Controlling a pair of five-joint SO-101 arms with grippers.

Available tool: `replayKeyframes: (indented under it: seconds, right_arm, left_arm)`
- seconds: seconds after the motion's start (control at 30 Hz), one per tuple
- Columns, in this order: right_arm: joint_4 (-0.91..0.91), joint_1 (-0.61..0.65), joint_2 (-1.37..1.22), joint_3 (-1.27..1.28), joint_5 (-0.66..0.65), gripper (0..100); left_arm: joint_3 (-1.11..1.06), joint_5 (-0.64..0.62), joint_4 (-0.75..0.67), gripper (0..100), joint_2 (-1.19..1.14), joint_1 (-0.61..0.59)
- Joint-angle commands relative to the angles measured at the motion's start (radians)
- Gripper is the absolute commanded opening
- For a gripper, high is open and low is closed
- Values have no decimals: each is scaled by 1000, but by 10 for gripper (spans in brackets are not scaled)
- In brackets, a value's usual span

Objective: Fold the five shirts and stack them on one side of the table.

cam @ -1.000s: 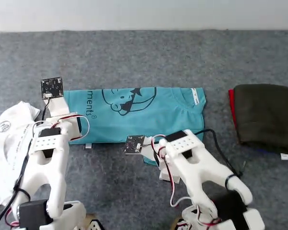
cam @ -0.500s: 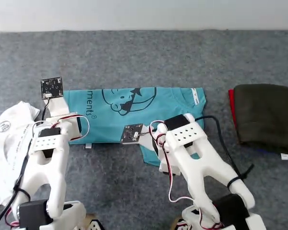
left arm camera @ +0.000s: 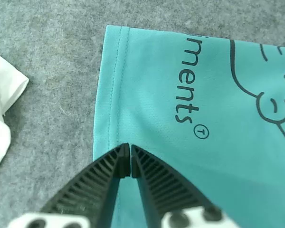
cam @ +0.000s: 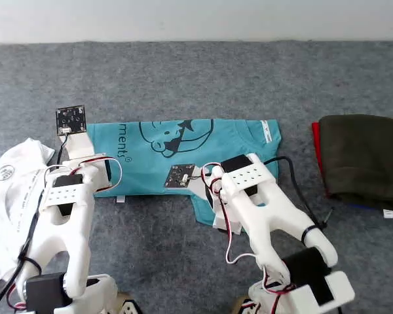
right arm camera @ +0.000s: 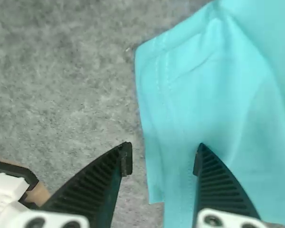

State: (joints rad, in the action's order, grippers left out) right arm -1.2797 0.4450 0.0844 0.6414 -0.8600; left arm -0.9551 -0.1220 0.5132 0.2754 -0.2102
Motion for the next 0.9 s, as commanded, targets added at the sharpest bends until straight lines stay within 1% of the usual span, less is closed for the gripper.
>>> replayKeyframes:
  seconds: [0.0, 0.13, 0.3, 0.43, 0.5, 0.67, 0.87]
  right_arm:
    - [18, -8, -21, -40, 8, 225]
    - [28, -8, -74, -38, 6, 226]
    - [62, -15, -162, -38, -35, 224]
    - [114, -28, -231, -44, -11, 221]
    - [124, -27, -229, -49, -9, 191]
    - [142, -28, -222, -49, -9, 66]
    - [151, -30, -220, -51, 26, 46]
  left_arm:
    - [12, -2, 8, 14, 6, 2]
    - [12, -2, 8, 14, 6, 2]
    - [12, -2, 8, 14, 6, 2]
    - [10, -2, 8, 14, 6, 2]
    - [10, -2, 8, 14, 6, 2]
    - [10, -2, 8, 14, 6, 2]
    - [10, -2, 8, 14, 6, 2]
